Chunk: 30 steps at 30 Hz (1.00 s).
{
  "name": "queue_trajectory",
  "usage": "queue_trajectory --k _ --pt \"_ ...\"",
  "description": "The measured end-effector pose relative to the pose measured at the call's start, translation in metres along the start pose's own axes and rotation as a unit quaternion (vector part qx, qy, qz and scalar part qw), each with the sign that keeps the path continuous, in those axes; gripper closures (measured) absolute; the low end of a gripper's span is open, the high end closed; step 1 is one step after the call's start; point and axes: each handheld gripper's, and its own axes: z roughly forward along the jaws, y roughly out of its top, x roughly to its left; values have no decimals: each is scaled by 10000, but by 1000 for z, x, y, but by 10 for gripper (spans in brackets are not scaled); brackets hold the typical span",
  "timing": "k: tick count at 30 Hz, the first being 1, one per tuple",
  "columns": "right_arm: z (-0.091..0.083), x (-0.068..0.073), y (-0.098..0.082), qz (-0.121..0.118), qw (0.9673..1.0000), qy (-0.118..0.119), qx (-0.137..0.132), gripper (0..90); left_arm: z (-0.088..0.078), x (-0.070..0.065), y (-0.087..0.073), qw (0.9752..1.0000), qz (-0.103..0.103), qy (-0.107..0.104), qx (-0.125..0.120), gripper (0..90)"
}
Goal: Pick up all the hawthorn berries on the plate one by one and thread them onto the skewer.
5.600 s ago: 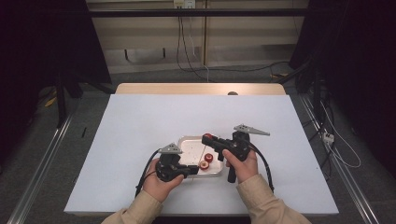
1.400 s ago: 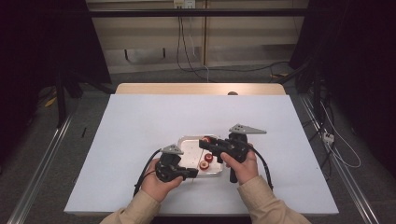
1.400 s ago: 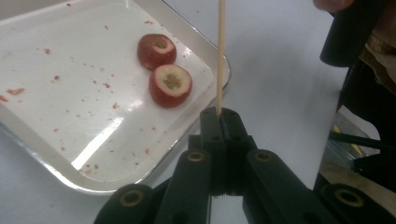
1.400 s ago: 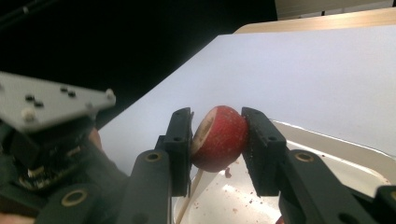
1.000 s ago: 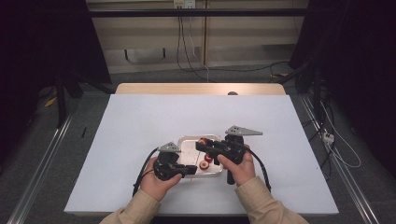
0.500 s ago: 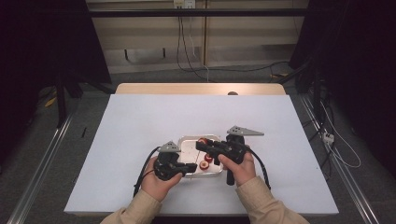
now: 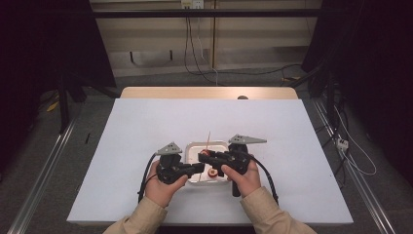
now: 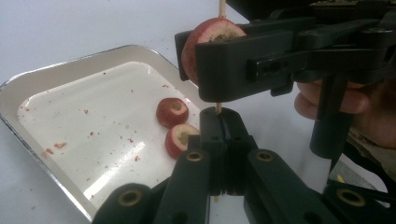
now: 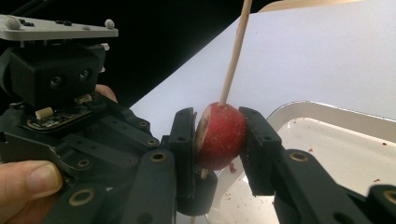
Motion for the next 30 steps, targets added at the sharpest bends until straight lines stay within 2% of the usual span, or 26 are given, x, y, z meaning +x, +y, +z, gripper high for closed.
queue_trajectory --k 4,7,12,16,19,21,26,30 --pt "1 0 -1 -35 10000 -19 2 682 0 2 -3 9999 -74 -33 65 886" --pt "-1 -1 1 2 9999 -57 -106 682 0 3 -5 9999 -53 5 142 862" --pt "-3 -3 4 45 9998 -89 -196 682 2 3 -7 9997 -45 -50 220 857" --pt "-3 -3 4 62 9997 -72 -209 682 4 4 -8 9998 -80 -69 180 877" --pt "-2 -3 3 61 9998 -74 -163 683 3 1 -7 9994 -107 -21 316 900" --pt "-1 -2 3 58 9998 -63 -198 687 3 0 -6 9995 -172 -12 259 900" --pt "-2 2 3 39 9997 -60 -239 692 4 -2 -5 9994 -158 1 292 900" --pt "-3 1 4 45 9996 -75 -277 684 3 -2 -4 9996 -169 -63 228 900"
